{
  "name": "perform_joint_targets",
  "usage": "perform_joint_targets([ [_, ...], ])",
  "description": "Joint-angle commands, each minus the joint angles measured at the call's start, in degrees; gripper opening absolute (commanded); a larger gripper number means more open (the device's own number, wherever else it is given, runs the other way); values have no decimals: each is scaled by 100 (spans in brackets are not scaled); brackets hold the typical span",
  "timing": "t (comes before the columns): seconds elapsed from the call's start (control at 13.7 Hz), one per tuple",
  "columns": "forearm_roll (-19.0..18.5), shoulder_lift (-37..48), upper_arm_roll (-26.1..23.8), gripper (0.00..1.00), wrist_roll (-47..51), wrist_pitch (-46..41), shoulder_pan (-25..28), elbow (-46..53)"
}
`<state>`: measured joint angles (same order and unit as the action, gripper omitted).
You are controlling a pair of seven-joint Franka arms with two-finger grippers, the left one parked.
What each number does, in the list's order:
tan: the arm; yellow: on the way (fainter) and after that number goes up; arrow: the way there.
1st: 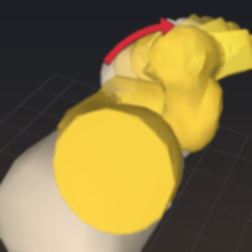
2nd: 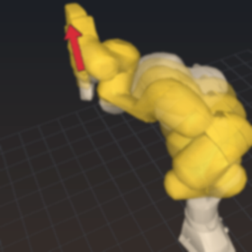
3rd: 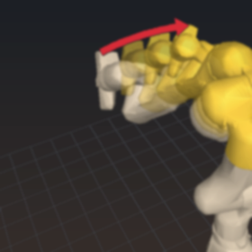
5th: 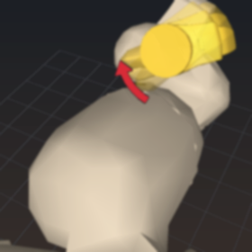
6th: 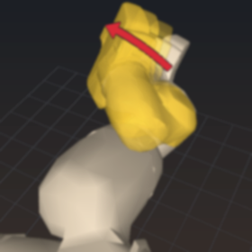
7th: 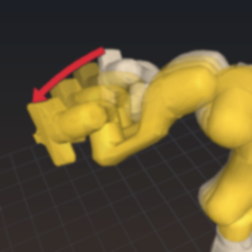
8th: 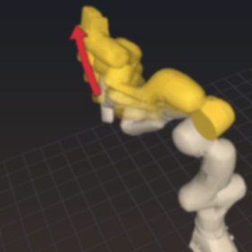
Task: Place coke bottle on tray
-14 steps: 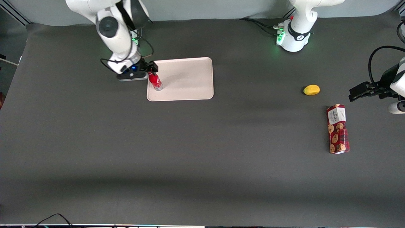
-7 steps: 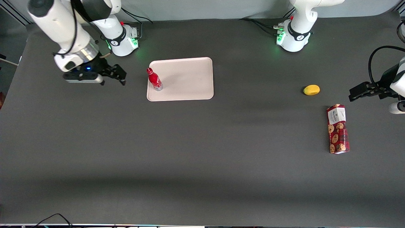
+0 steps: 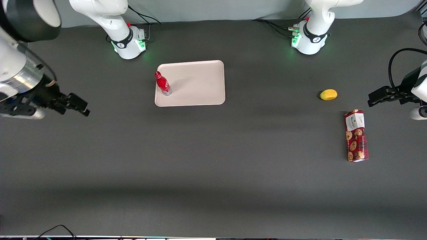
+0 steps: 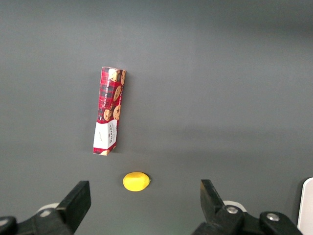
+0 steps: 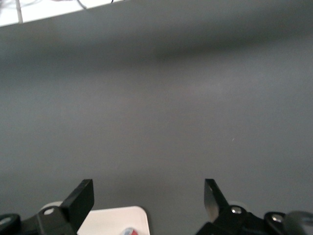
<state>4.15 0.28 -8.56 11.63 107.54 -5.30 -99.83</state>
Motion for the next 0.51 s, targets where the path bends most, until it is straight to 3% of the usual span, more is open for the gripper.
perform_joint_targets([
  [0.0,-430,-414,205,100,-467,-260,64,605],
  [0.44,-626,-406,205,100,-416,-558,64,623],
])
